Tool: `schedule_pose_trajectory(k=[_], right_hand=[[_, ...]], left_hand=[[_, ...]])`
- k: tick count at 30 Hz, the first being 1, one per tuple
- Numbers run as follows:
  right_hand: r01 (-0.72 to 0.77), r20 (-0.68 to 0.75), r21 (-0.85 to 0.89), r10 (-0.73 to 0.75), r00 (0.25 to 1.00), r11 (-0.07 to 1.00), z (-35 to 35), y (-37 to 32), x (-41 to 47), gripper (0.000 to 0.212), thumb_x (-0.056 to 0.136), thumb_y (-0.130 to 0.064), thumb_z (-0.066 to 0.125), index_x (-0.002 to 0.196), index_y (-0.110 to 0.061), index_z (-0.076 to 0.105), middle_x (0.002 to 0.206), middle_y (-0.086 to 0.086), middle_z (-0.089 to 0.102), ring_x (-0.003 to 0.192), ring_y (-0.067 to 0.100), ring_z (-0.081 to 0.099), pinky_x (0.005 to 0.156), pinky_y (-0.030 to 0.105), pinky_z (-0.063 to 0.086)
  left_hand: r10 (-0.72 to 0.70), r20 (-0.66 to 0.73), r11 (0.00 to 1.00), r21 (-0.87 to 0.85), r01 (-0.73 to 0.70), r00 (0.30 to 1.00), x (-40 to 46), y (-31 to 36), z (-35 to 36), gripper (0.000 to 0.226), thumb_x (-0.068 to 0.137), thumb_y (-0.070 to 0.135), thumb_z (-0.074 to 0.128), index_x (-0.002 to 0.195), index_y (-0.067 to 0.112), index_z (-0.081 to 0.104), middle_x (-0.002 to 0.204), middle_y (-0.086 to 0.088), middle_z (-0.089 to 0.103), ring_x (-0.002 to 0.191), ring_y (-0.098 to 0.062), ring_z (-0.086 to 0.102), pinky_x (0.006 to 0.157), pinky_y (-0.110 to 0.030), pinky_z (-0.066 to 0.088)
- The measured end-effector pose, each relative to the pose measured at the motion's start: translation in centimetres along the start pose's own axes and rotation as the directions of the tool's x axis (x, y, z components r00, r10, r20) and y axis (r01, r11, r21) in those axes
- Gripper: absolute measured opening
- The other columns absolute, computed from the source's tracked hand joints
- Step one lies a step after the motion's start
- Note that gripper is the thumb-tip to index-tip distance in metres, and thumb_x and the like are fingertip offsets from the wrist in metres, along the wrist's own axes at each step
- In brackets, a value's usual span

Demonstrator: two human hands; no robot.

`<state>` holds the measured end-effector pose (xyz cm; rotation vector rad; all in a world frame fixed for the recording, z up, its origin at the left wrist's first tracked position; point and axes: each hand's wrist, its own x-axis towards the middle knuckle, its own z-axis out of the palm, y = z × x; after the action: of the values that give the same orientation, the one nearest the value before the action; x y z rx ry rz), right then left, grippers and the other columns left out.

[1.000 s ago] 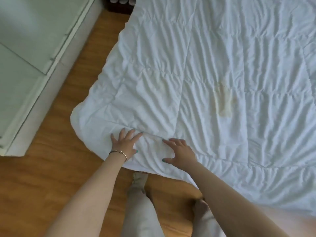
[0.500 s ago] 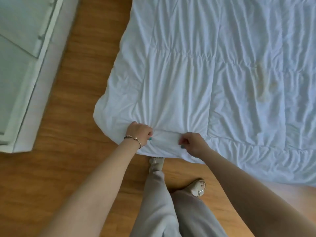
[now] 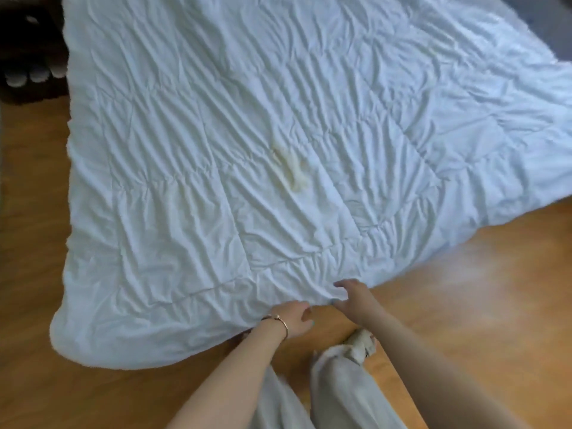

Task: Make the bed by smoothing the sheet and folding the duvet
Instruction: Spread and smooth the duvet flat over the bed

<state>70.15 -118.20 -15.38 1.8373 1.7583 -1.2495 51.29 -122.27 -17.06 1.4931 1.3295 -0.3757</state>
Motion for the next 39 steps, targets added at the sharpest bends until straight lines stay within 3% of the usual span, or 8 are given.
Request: schedule_pose_trajectory(k=[6, 12, 19, 24, 27, 33, 39], right_hand=[[-0.066, -0.065, 0.022, 0.067, 0.996, 0.998, -8.8, 14.5, -0.5, 0.057, 0.09, -0.042, 0.061, 0.141, -0.022, 0.044, 0.144, 0.005, 0.043, 0.134, 0.026, 0.036, 0.108, 0.04, 0.036], [-0.143, -0.089, 0.061, 0.148, 0.985, 0.988, -18.1, 27.7, -1.0, 0.059, 0.094, -0.04, 0.057, 0.145, -0.019, 0.037, 0.148, 0.007, 0.037, 0.137, 0.028, 0.032, 0.108, 0.043, 0.037], [-0.159, -0.077, 0.014, 0.16, 0.984, 0.987, -26.6, 36.8, 1.2, 0.055, 0.097, -0.044, 0.049, 0.145, -0.02, 0.036, 0.146, 0.005, 0.037, 0.132, 0.026, 0.036, 0.102, 0.044, 0.042], [-0.197, -0.088, 0.036, 0.2, 0.976, 0.98, -35.3, 42.5, 5.3, 0.053, 0.098, -0.043, 0.048, 0.143, -0.017, 0.038, 0.142, 0.006, 0.038, 0.13, 0.026, 0.037, 0.102, 0.045, 0.042], [-0.22, -0.068, 0.052, 0.223, 0.972, 0.974, -41.1, 45.4, 7.3, 0.051, 0.099, -0.041, 0.047, 0.144, -0.017, 0.038, 0.143, 0.007, 0.038, 0.131, 0.026, 0.036, 0.103, 0.043, 0.041], [-0.163, -0.068, -0.084, 0.158, 0.985, 0.983, -52.6, 51.2, 11.7, 0.054, 0.096, -0.036, 0.054, 0.145, -0.022, 0.035, 0.148, 0.004, 0.035, 0.135, 0.026, 0.033, 0.106, 0.044, 0.039], [-0.035, -0.173, -0.453, -0.05, 0.984, 0.891, -61.4, 57.5, 19.3, 0.07, 0.092, -0.034, 0.06, 0.15, -0.033, 0.02, 0.155, 0.0, 0.023, 0.14, 0.027, 0.024, 0.095, 0.04, 0.044]], left_hand=[[-0.025, -0.033, 0.99, 0.139, 0.03, 0.999, 8.0, 15.5, 0.3, 0.038, 0.09, 0.046, 0.047, 0.126, 0.032, 0.052, 0.128, 0.005, 0.057, 0.117, -0.02, 0.054, 0.096, -0.035, 0.044], [-0.053, -0.06, 0.986, 0.158, 0.062, 0.997, 15.4, 29.1, -0.5, 0.035, 0.09, 0.046, 0.046, 0.12, 0.032, 0.055, 0.124, 0.005, 0.059, 0.111, -0.018, 0.057, 0.093, -0.034, 0.046], [-0.01, -0.079, 0.943, 0.332, 0.036, 0.997, 22.3, 39.9, -2.8, 0.039, 0.091, 0.045, 0.042, 0.126, 0.031, 0.052, 0.125, 0.008, 0.058, 0.11, -0.017, 0.057, 0.092, -0.034, 0.046], [0.098, -0.132, 0.931, 0.362, -0.044, 0.986, 31.5, 48.5, -6.1, 0.034, 0.095, 0.034, 0.038, 0.125, 0.029, 0.053, 0.13, 0.008, 0.053, 0.109, -0.017, 0.056, 0.085, -0.032, 0.047], [0.16, -0.124, 0.923, 0.371, -0.104, 0.979, 36.9, 54.0, -8.2, 0.036, 0.097, 0.029, 0.039, 0.131, 0.027, 0.049, 0.136, 0.006, 0.046, 0.118, -0.016, 0.049, 0.087, -0.034, 0.047], [0.146, -0.244, 0.956, 0.285, -0.073, 0.959, 44.1, 63.3, -11.3, 0.048, 0.093, 0.034, 0.05, 0.139, 0.027, 0.039, 0.138, 0.002, 0.041, 0.128, -0.019, 0.038, 0.092, -0.035, 0.044], [0.031, -0.368, 0.966, 0.249, 0.066, 0.929, 51.0, 68.7, -11.4, 0.072, 0.08, 0.056, 0.062, 0.141, 0.035, 0.032, 0.14, 0.007, 0.038, 0.129, -0.02, 0.034, 0.097, -0.037, 0.04]])
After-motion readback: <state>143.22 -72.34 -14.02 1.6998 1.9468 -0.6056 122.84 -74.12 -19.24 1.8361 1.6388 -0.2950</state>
